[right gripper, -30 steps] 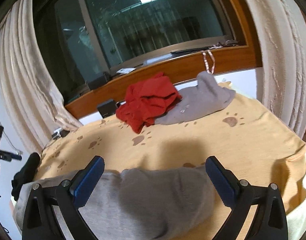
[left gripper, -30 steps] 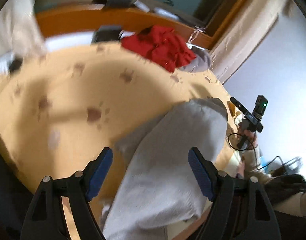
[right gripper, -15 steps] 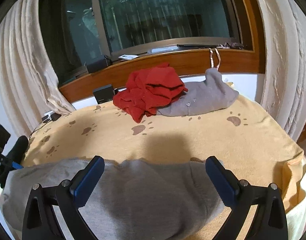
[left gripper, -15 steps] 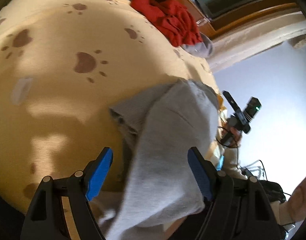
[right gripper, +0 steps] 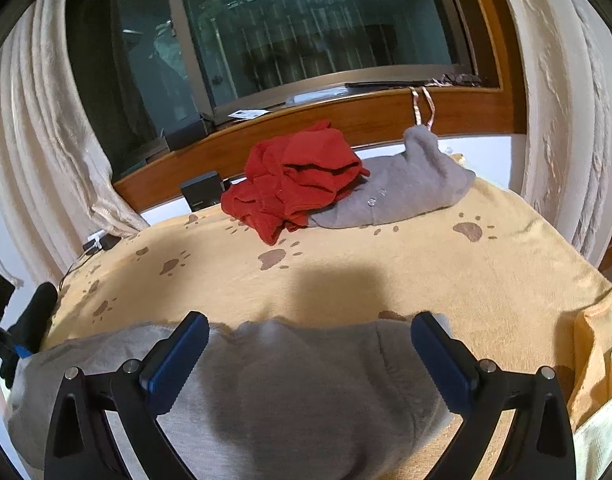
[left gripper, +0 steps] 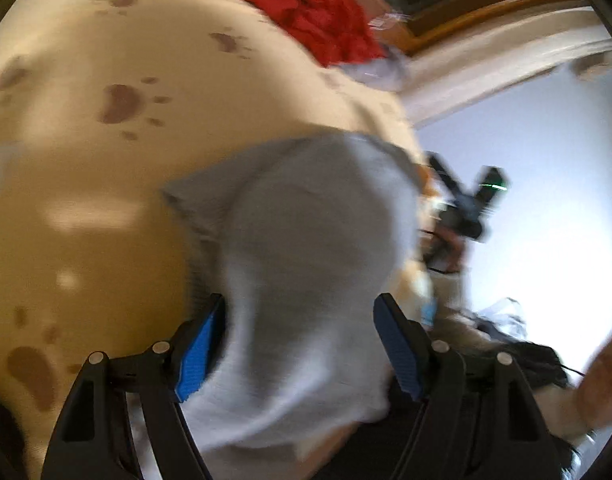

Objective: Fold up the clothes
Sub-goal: 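Close the left gripper on the sweatshirt edge again, then grasp the sweatshirt edge with the right gripper beside the left gripper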

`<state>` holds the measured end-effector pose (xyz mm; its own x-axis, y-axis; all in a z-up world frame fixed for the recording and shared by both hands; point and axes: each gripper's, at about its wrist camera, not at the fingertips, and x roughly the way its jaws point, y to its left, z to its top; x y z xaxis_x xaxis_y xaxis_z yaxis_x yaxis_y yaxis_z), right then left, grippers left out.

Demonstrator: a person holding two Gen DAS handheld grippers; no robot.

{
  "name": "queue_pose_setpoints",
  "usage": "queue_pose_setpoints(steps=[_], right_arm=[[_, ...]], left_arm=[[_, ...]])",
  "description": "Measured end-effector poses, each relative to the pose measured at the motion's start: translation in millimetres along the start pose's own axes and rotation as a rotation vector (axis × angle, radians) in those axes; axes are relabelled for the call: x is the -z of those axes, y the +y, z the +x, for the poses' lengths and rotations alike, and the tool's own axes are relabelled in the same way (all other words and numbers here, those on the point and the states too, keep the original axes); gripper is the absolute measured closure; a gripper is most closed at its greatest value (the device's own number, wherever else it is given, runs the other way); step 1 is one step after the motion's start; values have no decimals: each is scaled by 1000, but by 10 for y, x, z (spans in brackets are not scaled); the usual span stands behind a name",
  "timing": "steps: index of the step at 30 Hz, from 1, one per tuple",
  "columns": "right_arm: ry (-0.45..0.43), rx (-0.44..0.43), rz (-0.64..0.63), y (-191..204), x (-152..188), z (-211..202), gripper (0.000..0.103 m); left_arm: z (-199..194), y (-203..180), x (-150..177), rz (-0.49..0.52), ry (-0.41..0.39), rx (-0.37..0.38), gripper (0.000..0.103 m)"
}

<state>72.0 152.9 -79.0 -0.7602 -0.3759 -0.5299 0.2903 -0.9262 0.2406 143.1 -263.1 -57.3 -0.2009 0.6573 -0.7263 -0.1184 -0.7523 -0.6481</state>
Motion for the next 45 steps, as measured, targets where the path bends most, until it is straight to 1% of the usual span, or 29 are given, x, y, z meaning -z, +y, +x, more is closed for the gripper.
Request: queue_pose_setpoints(steps=[1, 2, 3, 5, 6, 7, 8, 10, 11, 13, 17, 21, 27, 29, 31, 35, 37, 39, 41, 43, 45], right_arm=[[0, -4, 9, -15, 1, 1, 0], [1, -7, 15, -25, 2, 0, 0], [0, -7, 16, -28, 3, -2, 0], [-1, -6, 9, -19, 5, -9, 0], [-2, -4, 4, -14, 6, -11, 0], [-3, -2, 1, -10, 7, -9, 0], [-2, -2, -1, -8, 11, -2, 0], [0, -3, -5, -3, 17, 11, 0], [2, -3, -7, -2, 21, 19, 0], [6, -2, -8, -8, 29, 32, 0], [-16, -3, 2, -64, 7, -18, 0], [-65, 1, 21, -226, -72, -158, 0], [-111, -1, 77, -574, -182, -363, 0], [-117, -21, 89, -650, -187, -404, 0], [-111, -55, 59, -644, -182, -401, 0], [-98, -105, -30, -577, -171, -351, 0], [-71, -116, -100, -510, -199, -252, 0], [-16, -140, -157, -454, -266, -83, 0], [49, -176, -161, -452, -341, 108, 0], [116, -211, -155, -459, -416, 307, 0], [175, -214, -129, -509, -461, 511, 0]], left_arm=[[5, 44, -9, -11, -6, -17, 25], [12, 75, -14, -17, -9, -15, 26], [18, 106, -19, -23, -12, -12, 32], [38, 158, -28, -34, -15, -7, 70], [61, 156, -27, -33, -11, -7, 75], [80, 146, -23, -27, -6, -10, 81], [93, 135, -18, -22, -3, -14, 86], [95, 111, -8, -19, -2, -26, 89], [83, 102, -4, -23, -10, -31, 94], [5, 64, 11, -26, -47, -37, 99], [-210, -101, 75, -18, -163, -39, 99], [-496, -321, 142, 10, -311, -23, 99], [-1067, -704, 224, 100, -555, -18, 99], [-1231, -805, 251, 127, -613, -15, 99], [-1370, -866, 306, 143, -647, -17, 99], [-1516, -956, 506, 168, -680, -18, 99], [-1540, -984, 663, 177, -696, -31, 99], [-1583, -983, 849, 173, -735, -44, 99], [-1654, -927, 1012, 154, -777, -35, 99], [-1656, -826, 1079, 123, -779, -37, 99], [-1659, -725, 1147, 92, -781, -40, 99]])
